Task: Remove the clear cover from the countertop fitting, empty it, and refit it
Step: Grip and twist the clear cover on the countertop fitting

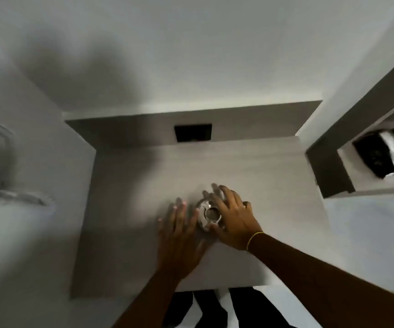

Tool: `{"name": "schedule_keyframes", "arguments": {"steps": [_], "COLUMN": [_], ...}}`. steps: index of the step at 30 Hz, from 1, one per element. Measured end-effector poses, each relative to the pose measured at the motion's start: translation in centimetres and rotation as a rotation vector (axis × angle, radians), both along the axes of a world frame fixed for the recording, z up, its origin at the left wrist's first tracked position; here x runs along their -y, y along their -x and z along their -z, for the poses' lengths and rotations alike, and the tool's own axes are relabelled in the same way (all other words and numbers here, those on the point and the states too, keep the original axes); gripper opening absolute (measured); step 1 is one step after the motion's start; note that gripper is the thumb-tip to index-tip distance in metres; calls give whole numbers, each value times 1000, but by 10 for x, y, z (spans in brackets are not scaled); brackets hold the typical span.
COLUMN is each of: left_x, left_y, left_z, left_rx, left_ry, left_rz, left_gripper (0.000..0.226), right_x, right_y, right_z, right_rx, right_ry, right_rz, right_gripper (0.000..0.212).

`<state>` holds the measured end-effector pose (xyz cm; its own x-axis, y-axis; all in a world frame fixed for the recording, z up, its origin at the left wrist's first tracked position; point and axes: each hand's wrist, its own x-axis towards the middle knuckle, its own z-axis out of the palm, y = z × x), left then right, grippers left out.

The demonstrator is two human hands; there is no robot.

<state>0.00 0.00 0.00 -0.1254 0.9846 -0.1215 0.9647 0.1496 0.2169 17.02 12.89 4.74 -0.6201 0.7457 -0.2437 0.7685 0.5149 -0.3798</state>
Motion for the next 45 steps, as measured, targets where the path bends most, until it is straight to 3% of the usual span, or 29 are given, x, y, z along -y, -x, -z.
{"name": "schedule_keyframes", "arguments": {"steps": [3, 11, 18, 45], "left_x": [16, 25, 24, 31], "left_y": [-10, -12, -13, -11], "left_z": [36, 52, 55, 76], "left_rx": [24, 40, 39, 31], "left_ry": [130, 42, 35, -22], "left_rz": [-81, -128, -131, -128], "left_gripper": [94, 96, 88, 94], "right_x": [-3, -13, -24, -27], "right_y": [0, 14, 31, 42], "right_z": [26, 27, 20, 0], "right_rx": [26, 148, 207, 267], "right_ry": [15, 22, 99, 128], "right_rz": [-20, -131, -195, -303], "right_gripper": [87, 105, 102, 104]}}
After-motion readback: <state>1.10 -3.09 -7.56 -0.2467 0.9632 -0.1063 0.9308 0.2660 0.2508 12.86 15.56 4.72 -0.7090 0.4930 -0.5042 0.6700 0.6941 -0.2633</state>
